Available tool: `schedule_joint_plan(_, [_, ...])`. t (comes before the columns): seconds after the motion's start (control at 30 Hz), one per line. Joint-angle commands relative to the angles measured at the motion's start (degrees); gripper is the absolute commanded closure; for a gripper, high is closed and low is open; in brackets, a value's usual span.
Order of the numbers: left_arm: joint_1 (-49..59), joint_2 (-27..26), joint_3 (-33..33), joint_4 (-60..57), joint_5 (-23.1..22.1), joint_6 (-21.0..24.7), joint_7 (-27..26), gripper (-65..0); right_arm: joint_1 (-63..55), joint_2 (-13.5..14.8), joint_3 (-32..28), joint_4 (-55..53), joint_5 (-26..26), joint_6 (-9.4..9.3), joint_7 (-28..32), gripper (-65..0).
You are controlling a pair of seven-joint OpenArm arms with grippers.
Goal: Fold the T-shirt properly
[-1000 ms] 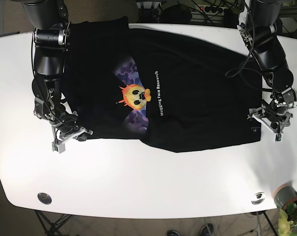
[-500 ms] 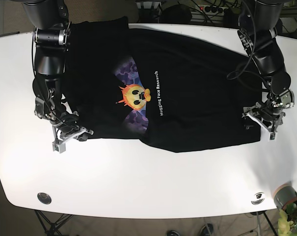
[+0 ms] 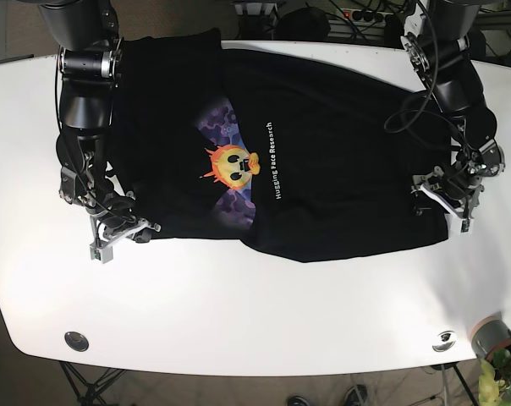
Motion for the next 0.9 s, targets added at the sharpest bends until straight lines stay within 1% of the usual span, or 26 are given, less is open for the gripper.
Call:
schedule_joint_plan(0.0, [0.42,-0.21,0.22,-0.18,0.59,-0.41,4.28,-41.4,1.74,0.68,0.12,1.09,0.87,0.65,1.23,-2.9])
schedule_joint_plan(0.13, [0.25,-0.3,0.22,-0.53,0.51,-0.41,4.28,-37.4,1.74,0.59,0.03,1.09,0.95,0.74,1.23,-2.9])
schedule_joint_plan(0.17, [0.16,-0.3,0.22,-0.53,0.51,-0.41,4.19,-35.1,1.74,0.59,0.03,1.09,0.95,0.74,1.23,-2.9])
schedule_joint_plan(0.2, [0.07,-0.3,0.22,-0.53,0.68,-0.41,4.19,-30.7,1.74,0.59,0.03,1.09,0.95,0.74,1.23,-2.9])
schedule_joint_plan(0.27, [-0.02,-0.13,0.31,-0.53,0.68,-0.15,4.1,-19.2,1.74,0.59,0.03,1.09,0.95,0.74,1.23,-2.9])
schedule_joint_plan(0.33, [-0.28,0.05,0.31,-0.53,0.77,0.03,3.57,-5.3,1.74,0.59,0.03,1.09,0.95,0.74,1.23,-2.9])
schedule_joint_plan(0.37, [-0.81,0.05,0.31,-0.53,0.86,0.03,2.96,0.0,1.74,0.59,0.03,1.09,0.95,0.74,1.23,-2.9])
schedule_joint_plan(0.5, [-1.95,0.05,-0.04,-0.27,0.68,1.79,1.64,0.0,1.74,0.59,0.03,1.27,1.04,0.74,1.23,-2.9])
schedule_joint_plan(0.63, [-2.04,0.05,-0.04,1.75,0.42,2.23,0.93,0.0,0.86,0.68,0.03,5.75,1.04,0.65,0.96,-2.9])
schedule_joint_plan(0.77, [-2.04,0.93,1.1,8.7,0.42,2.05,2.25,0.0,-0.02,1.12,0.03,9.97,0.6,0.3,0.96,-2.9])
schedule_joint_plan(0.83, [-2.13,1.46,2.51,12.57,0.51,2.05,4.54,0.0,0.07,1.47,-0.06,10.94,0.6,0.3,0.96,-2.9])
schedule_joint_plan(0.87, [-2.65,1.54,2.95,14.24,0.51,2.05,5.51,0.0,0.25,2.17,-0.06,11.12,0.6,0.3,0.96,-2.9])
